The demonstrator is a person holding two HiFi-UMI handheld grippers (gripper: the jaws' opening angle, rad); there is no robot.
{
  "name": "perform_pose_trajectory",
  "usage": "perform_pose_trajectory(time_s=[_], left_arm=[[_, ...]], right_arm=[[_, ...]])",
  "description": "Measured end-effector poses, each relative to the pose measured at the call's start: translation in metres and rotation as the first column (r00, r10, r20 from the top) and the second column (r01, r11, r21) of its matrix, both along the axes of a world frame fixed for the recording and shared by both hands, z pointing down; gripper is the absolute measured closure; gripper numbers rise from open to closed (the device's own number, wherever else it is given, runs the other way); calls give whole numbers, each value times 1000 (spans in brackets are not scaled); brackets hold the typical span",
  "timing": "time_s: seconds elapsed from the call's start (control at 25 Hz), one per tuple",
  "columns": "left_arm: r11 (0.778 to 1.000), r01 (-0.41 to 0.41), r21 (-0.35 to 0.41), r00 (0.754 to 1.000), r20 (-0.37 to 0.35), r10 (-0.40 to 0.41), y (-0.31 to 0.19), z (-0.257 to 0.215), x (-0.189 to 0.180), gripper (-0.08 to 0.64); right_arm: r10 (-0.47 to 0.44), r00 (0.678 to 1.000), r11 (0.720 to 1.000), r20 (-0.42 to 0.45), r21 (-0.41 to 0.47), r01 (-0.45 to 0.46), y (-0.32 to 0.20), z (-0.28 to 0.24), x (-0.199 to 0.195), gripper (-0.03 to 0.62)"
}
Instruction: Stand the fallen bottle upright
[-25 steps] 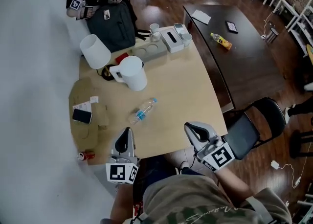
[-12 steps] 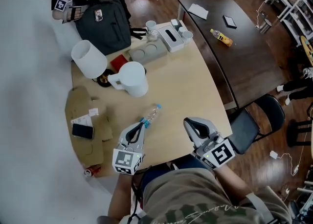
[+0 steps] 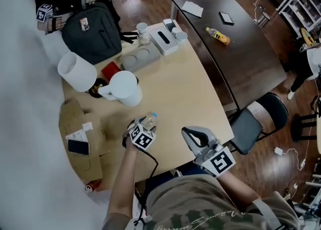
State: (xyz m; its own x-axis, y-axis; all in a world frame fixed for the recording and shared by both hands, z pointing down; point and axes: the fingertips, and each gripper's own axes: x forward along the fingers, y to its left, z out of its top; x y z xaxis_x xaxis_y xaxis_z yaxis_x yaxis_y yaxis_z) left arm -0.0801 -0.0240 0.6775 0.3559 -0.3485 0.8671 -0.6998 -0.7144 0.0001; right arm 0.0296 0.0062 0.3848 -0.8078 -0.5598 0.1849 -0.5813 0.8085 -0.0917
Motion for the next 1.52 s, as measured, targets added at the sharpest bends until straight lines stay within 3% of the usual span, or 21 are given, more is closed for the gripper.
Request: perform_pose_trajectory(time_s=[0.2,0.36,0.56,0.64,0.72,0.76,0.84,0.88,0.92,1.0,1.2,1.4,1.52], left_arm=[[986,-18,-164,1000,21,21,4,57,1,256],[976,-57,-211,994,84,76,8,78,0,245],[974,-55,-219,995,66,71,1,84,3,235],[988,-50,-148,998,35,56,-8,73,7,238],[998,-33,51,993,-109,38,-20,32,19,241],[981,-9,196,972,-230,55,-25,0,28,241],[895,106,434,874,-469,125,-25,-69,39,244],[858,180,481,825,-549,135,-22,-92,38,242],[838,245,488,791,-600,118,-20,-103,35,245],[831,316,458,766,-639,61,-19,-93,31,252],[812,342,473,763,-644,53,-19,-61,35,258],[793,226,566,843,-522,132,-14,-76,48,264],[794,237,560,838,-531,124,-10,-73,45,264]], right_arm=[[36,999,998,-4,-49,-36,-3,10,8,588],[61,998,996,-14,-63,-61,-13,16,18,588],[73,997,995,-23,-65,-74,-28,24,21,588],[72,997,996,-10,-55,-73,-34,21,21,588],[72,997,997,9,-42,-72,-35,15,21,588],[72,997,997,13,-35,-71,-35,14,22,588],[68,998,997,10,-26,-68,-35,13,23,588],[65,998,998,3,-25,-65,-35,12,24,588],[63,998,998,-6,-25,-63,-36,11,26,588],[61,998,998,-28,-18,-62,-39,8,30,588],[43,997,999,-70,-15,-44,-29,18,24,588],[-2,998,1000,-55,-29,0,-14,23,4,588],[-21,999,999,-44,-26,19,-7,21,-5,588]])
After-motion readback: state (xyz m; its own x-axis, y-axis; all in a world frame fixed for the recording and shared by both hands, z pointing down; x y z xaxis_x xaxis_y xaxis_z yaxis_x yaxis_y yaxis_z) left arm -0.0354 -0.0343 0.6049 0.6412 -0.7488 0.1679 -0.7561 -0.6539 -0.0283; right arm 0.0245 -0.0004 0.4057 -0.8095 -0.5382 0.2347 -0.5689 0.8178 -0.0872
